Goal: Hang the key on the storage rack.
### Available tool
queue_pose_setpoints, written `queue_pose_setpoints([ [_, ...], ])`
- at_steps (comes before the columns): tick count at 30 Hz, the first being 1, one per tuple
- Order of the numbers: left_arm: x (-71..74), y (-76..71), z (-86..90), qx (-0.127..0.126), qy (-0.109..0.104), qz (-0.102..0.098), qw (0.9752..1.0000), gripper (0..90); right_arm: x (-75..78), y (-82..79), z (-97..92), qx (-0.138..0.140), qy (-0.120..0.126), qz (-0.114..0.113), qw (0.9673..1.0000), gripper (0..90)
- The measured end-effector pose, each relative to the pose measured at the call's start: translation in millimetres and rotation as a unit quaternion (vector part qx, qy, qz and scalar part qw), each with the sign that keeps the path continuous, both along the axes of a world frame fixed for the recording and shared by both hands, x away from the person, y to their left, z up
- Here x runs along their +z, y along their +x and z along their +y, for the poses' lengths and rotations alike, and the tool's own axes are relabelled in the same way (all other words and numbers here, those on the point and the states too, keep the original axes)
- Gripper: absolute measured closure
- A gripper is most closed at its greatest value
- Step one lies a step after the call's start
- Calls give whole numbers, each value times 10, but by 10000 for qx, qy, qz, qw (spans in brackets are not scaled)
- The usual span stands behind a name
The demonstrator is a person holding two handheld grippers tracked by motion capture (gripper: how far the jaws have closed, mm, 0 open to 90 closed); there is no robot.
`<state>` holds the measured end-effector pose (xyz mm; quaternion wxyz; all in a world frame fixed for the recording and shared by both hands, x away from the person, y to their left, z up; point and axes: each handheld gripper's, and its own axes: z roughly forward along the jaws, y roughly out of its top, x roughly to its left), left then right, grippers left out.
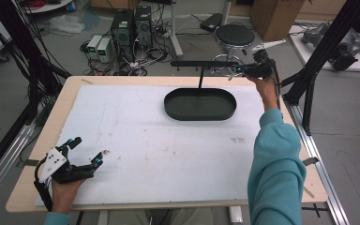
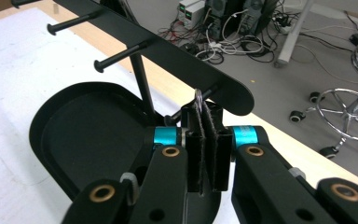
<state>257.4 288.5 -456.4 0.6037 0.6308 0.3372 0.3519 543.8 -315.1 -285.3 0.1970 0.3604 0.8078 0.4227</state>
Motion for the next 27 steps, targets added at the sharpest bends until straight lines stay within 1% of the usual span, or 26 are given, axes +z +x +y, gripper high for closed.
queue_pose_setpoints([
  [1,0,0,1,2,4,-1,10000,40,-3,4,-4,6,15,4,10000,871],
  [3,0,0,-1,5,2,-6,10000,40,-4,3,-5,-69,-3,-15,10000,858],
  [4,0,0,-1,2,5,-3,10000,40,-1,2,-15,-85,36,-34,10000,832],
  [5,0,0,-1,2,5,-3,10000,40,-1,2,-15,-85,36,-34,10000,832],
  [6,0,1,-1,1,4,1,10000,40,8,-7,-28,-198,25,-87,9998,805],
  [7,0,1,-2,5,4,0,10000,40,11,-10,-43,-181,72,-66,9998,798],
  [8,0,1,-1,3,8,3,10000,40,13,-15,-53,-203,94,-60,9997,772],
  [9,1,2,-2,1,16,-4,10000,40,19,-25,-62,-253,93,-52,9996,726],
  [11,1,2,-2,2,13,-2,10000,40,34,-48,-77,-410,193,-55,9990,611],
  [12,1,1,-2,2,13,-1,10000,40,47,-61,-86,-487,269,-69,9984,534],
  [13,0,0,-1,7,20,-2,10000,40,60,-82,-91,-579,405,-63,9975,418],
  [14,1,0,-2,4,30,-7,10000,40,70,-99,-95,-645,566,-51,9963,283],
  [15,0,-1,-3,3,27,-12,10000,40,82,-121,-97,-646,700,-24,9955,176],
  [16,0,-2,-1,3,38,-18,10000,40,95,-148,-95,-620,781,-12,9950,95],
  [17,-1,-2,-1,5,16,-12,10000,40,107,-185,-93,-592,805,-74,9950,62],
  [18,0,0,1,1,-1,-2,10000,40,118,-228,-90,-599,824,-159,9947,5],
  [20,0,-1,6,-10,9,-6,10000,40,138,-335,-80,-614,925,-271,9934,6],
  [22,-1,-1,5,-9,5,-14,10000,40,183,-435,-59,-606,934,-218,9935,6],
  [23,-1,-2,5,-7,-2,-18,10000,40,210,-490,-43,-539,905,-250,9941,6],
  [24,0,-1,7,-10,2,-10,10000,40,239,-559,-24,-473,888,-370,9942,6],
  [25,0,0,7,-8,3,-11,10000,40,262,-630,-13,-352,943,-573,9933,6],
  [27,0,1,6,-10,-7,-5,10000,40,289,-772,-5,-208,1089,-754,9910,6],
])
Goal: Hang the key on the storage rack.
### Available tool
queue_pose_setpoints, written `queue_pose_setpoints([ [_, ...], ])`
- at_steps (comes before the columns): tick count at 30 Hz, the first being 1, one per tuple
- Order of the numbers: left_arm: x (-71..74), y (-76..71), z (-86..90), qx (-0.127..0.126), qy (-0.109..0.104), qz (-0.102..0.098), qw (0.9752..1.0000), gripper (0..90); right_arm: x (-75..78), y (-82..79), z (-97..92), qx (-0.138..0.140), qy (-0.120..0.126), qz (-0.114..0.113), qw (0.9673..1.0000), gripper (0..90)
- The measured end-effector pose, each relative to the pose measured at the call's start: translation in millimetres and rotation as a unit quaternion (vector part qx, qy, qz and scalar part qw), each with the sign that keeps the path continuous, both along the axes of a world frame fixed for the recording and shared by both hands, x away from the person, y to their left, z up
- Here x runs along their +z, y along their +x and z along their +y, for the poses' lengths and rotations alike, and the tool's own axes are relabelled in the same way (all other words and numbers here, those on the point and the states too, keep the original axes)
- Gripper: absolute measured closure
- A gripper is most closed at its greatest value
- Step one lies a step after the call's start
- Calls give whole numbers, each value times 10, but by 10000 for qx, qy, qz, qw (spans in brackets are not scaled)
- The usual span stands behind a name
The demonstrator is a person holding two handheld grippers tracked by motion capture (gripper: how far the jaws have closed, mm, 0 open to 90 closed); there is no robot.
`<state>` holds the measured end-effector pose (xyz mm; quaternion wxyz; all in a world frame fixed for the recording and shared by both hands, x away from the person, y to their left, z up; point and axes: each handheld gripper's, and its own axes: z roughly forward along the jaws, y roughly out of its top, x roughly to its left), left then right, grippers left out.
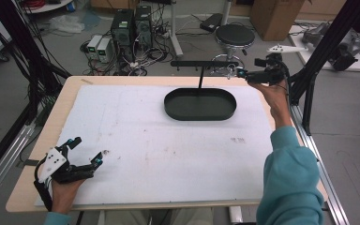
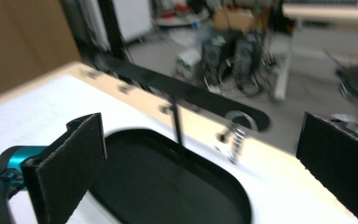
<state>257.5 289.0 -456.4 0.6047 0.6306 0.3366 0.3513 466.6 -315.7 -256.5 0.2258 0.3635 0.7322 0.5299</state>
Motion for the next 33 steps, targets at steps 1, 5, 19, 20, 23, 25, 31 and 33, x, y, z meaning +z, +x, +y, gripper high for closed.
queue_pose_setpoints([
  [1,0,-1,0,-2,8,-9,10000,40,13,-61,7,64,-14,28,10000,6],
  [5,-1,-4,-3,6,2,-15,10000,40,-20,-365,31,249,53,-322,9992,6],
  [19,2,-5,-11,6,66,-9,10000,40,-1070,-1516,102,495,533,-1233,9897,6],
  [20,2,-4,-12,8,62,-9,10000,40,-1154,-1561,94,460,582,-1228,9897,6],
  [23,2,-2,-13,8,62,-5,10000,39,-1367,-1644,48,374,784,-1280,9880,6],
  [25,2,-3,-13,6,74,-10,10000,40,-1471,-1678,22,300,790,-1373,9869,6],
  [31,1,-6,-16,27,72,-29,10000,40,-1730,-1768,-20,186,833,-1459,9856,6],
  [33,0,-8,-16,26,80,-34,10000,40,-1822,-1759,-31,181,910,-1385,9860,6],
])
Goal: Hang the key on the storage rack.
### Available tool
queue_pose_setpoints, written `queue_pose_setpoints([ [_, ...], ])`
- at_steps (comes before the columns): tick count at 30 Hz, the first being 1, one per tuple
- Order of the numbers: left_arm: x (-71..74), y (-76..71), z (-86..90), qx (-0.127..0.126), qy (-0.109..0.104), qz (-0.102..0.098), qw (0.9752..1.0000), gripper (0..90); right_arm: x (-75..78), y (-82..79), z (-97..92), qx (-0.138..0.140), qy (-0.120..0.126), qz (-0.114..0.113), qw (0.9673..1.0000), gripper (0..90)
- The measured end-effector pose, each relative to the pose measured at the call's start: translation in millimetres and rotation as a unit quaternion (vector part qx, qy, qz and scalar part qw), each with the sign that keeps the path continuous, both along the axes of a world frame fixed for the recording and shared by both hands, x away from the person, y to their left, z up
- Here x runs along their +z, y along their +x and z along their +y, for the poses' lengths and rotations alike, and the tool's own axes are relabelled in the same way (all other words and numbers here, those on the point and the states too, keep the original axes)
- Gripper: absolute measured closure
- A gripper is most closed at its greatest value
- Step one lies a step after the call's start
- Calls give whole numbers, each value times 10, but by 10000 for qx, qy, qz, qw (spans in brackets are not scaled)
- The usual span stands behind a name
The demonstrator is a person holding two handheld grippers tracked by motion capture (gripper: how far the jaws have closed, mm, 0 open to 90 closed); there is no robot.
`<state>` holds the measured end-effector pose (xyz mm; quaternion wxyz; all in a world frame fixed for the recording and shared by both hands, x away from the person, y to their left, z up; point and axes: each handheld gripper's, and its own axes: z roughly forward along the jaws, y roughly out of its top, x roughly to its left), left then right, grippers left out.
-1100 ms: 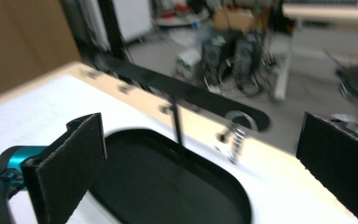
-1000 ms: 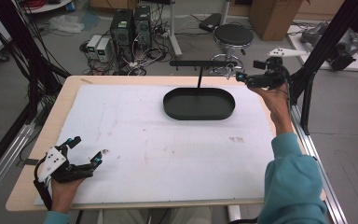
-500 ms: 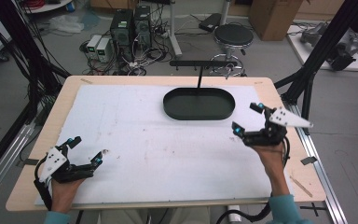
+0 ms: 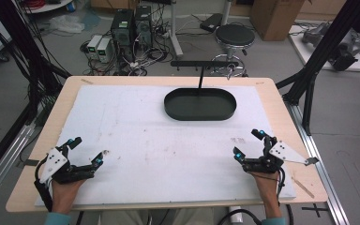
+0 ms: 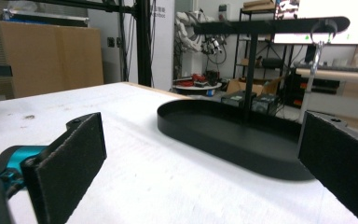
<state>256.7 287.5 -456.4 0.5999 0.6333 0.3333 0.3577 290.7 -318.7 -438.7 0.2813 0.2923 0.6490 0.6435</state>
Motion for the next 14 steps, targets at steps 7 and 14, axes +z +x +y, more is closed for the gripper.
queue_pose_setpoints([
  [7,-1,-2,-3,1,-4,3,10000,40,-158,70,-16,144,-92,305,9994,6],
  [14,-1,-5,-3,-6,-1,-9,10000,40,-165,49,19,65,-261,196,9994,7],
])
